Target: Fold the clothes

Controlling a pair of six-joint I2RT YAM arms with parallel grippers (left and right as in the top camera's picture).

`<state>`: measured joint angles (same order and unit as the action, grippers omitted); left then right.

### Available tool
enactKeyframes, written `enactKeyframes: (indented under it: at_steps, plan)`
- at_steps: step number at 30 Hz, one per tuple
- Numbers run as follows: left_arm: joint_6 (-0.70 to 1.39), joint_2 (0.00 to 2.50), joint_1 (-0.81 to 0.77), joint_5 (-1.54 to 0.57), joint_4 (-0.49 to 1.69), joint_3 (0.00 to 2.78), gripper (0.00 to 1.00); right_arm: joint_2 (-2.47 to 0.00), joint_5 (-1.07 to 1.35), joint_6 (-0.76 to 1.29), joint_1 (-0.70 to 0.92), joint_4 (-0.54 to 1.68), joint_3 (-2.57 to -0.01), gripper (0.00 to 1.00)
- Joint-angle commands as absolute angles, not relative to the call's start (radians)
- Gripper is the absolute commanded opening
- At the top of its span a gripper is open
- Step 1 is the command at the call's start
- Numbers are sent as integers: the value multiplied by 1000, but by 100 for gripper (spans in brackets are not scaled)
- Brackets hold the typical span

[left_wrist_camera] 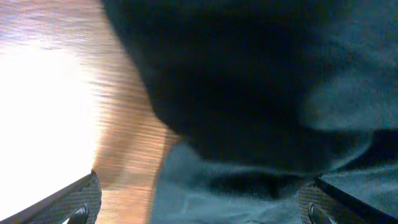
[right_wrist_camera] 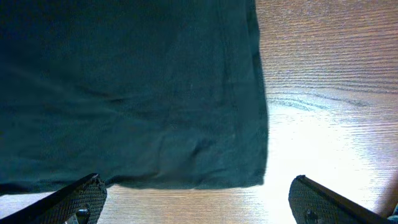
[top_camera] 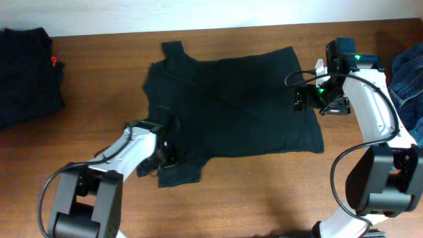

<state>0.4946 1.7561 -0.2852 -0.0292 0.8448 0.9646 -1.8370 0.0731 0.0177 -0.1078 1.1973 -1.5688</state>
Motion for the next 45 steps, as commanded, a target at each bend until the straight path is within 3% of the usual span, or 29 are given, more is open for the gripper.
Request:
enactKeyframes:
  at_steps: [1, 4, 10, 19, 24, 30, 33, 39, 45]
  plan:
    - [492, 1765, -224, 23, 862, 930, 98, -1820, 75, 11, -107, 1201, -1574, 99]
    - [484, 1765, -214, 10, 872, 930, 95, -1820, 66, 17, -108, 1214, -1574, 99]
    - [431, 1721, -221, 1, 924, 941, 99, -1816, -12, 159, -179, 1271, -1574, 99]
    - [381, 1438, -221, -28, 929, 1003, 99, -1793, 72, 143, -263, 1319, -1546, 99]
    - [312, 1367, -221, -175, 930, 1003, 99, -1708, 105, 144, -271, 1230, -1403, 99]
    - [312, 1371, -221, -187, 932, 1003, 99, -1562, 167, 138, -269, 1095, -1163, 100]
    - [312, 1375, -221, -177, 920, 1003, 99, -1549, 170, 136, -269, 1066, -1092, 95]
    - [313, 1397, -221, -161, 902, 1001, 99, -1560, 169, 135, -269, 1020, -1041, 74]
    - [313, 1438, -221, -160, 879, 1001, 99, -1560, 149, 136, -269, 990, -1025, 73]
